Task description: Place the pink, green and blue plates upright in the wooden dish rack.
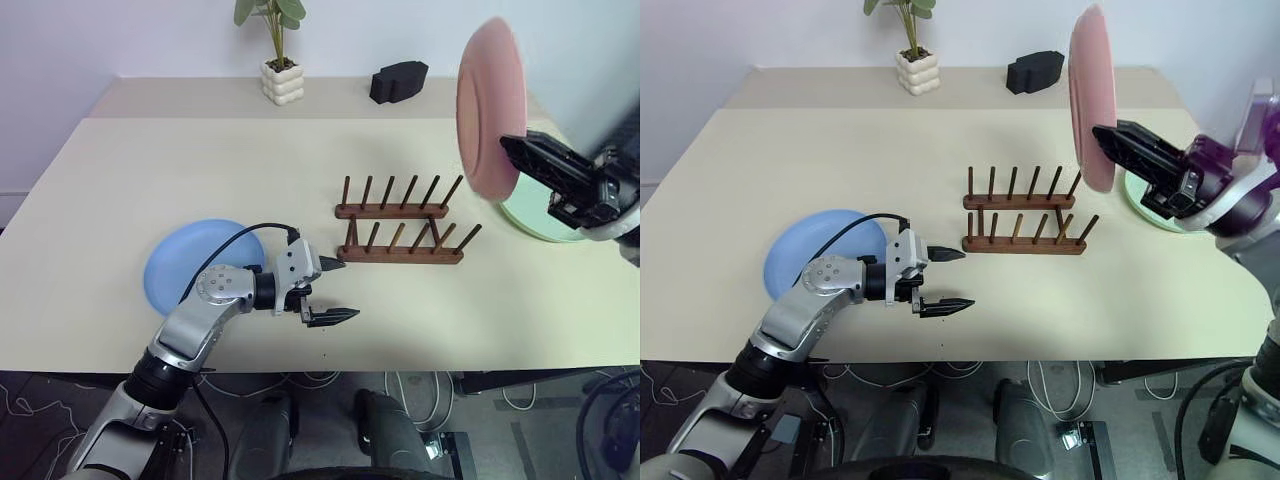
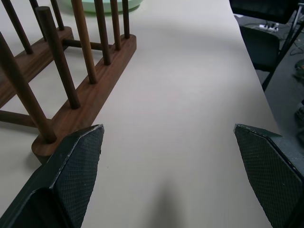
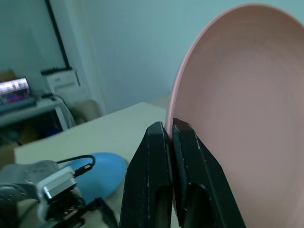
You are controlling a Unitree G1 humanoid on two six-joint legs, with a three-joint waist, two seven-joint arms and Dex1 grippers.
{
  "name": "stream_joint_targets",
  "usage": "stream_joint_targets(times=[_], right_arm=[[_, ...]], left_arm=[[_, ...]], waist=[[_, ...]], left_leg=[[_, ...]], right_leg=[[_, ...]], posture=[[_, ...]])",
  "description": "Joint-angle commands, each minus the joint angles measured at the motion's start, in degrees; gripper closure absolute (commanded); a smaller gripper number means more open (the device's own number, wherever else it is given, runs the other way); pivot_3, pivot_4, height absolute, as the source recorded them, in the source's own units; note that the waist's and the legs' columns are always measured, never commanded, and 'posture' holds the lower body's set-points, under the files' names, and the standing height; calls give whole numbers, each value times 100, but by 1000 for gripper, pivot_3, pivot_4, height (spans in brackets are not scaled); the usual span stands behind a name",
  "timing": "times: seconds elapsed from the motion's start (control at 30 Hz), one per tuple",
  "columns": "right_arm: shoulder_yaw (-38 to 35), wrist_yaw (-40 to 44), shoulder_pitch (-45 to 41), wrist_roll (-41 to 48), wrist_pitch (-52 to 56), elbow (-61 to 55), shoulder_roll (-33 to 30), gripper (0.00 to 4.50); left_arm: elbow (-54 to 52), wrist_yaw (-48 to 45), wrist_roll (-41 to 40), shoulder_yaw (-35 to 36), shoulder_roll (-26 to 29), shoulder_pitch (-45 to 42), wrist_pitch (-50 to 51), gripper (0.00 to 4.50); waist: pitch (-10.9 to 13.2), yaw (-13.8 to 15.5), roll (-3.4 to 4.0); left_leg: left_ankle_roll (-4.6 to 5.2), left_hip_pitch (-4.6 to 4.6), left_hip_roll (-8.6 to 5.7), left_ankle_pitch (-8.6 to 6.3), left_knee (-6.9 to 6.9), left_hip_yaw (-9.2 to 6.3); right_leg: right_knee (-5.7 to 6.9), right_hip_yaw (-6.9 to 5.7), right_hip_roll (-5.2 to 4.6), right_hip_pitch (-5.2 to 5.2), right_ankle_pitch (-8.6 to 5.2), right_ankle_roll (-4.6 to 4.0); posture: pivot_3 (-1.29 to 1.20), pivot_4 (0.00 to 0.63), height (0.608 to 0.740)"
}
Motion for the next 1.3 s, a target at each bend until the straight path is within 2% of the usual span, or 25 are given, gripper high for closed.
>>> stream_joint_targets(times=[0.03, 0.63, 1.07, 1.17, 1.3], right_arm=[[-238, 44, 99, 515, 71, 3, 1, 4490], [50, 177, 35, 785, 246, 1212, 186, 4490], [176, 358, -227, 406, 169, 1866, 196, 4490], [181, 348, -260, 291, 101, 1949, 221, 3568], [164, 329, -307, 144, -2, 2035, 260, 1717]], left_arm=[[-183, -5, -52, 121, 9, -60, -10, 0], [-161, 26, -63, 167, 30, -96, 21, 0], [-173, 149, -216, 503, -259, -142, -226, 0], [-206, 164, -207, 492, -248, -112, -213, 0], [-246, 189, -202, 488, -234, -104, -184, 0]], waist=[[0, 0, 1], [-1, -3, 1], [-1, -5, 2], [-1, -5, 1], [-1, -5, 2]], left_leg=[[0, 0, 0, 0, 0, 0], [1, 0, 0, -1, 0, 0], [1, 0, 1, -1, 0, 0], [1, 0, 1, -1, 0, 1], [1, 0, 0, -1, 0, 1]], right_leg=[[0, 0, 0, 0, 0, 0], [1, 0, 3, -1, 0, 0], [1, 0, 5, -1, 0, 1], [1, 1, 5, -1, 0, 1], [0, 0, 6, -1, 1, 1]], posture=[[0, 150, 736], [0, 150, 736], [0, 150, 736], [0, 150, 736], [0, 150, 736]])
